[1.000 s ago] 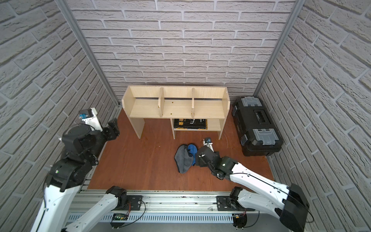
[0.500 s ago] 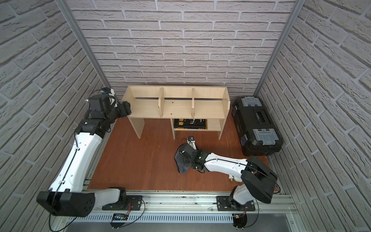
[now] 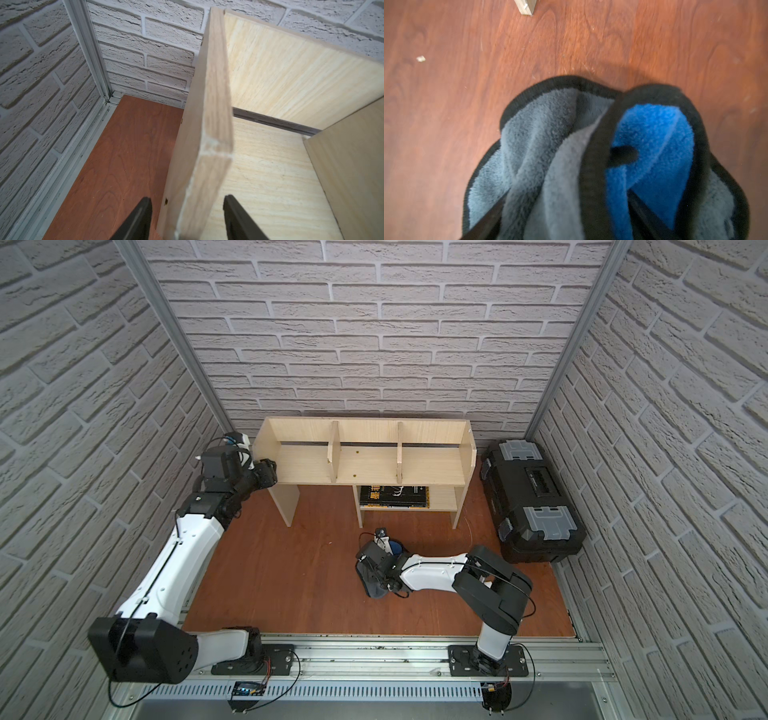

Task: Wipe the bookshelf clean with a cloth
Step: Hold the shelf at the center of the board, then wipe the dust from the shelf.

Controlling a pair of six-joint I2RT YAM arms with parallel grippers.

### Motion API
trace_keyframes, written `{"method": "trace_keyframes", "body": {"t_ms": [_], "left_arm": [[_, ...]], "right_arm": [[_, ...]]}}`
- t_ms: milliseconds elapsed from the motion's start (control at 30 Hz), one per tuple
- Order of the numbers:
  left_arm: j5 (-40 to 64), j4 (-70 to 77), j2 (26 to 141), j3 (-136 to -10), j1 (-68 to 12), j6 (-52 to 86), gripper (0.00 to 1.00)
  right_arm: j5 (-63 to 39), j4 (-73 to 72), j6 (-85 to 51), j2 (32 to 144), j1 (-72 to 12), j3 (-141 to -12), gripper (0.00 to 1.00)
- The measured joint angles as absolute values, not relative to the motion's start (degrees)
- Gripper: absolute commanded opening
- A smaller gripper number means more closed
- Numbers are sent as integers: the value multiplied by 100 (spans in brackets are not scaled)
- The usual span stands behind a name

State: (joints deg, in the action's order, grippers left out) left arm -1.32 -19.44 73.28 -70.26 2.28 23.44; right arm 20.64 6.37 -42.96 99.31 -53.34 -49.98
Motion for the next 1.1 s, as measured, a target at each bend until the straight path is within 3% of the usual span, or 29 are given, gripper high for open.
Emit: {"method": "trace_keyframes", "body": {"t_ms": [67, 367, 700, 1100], "left_arm": [[-148, -1874, 7328, -6958, 220, 2338, 45], [-283, -1754, 7321, -6755, 169, 2241, 34], [-497, -1754, 7310, -6737, 165, 2102, 22], [-567, -1730, 7301, -6709, 165, 1772, 16]], "right_arm": [[2097, 591, -4338, 9944, -5400, -4993, 3], [2576, 696, -3889, 9242, -5478, -4954, 3], [3413, 274, -2209, 9518, -5481, -7264, 3], [3476, -130, -2165, 10071, -5253, -6960, 3]]}}
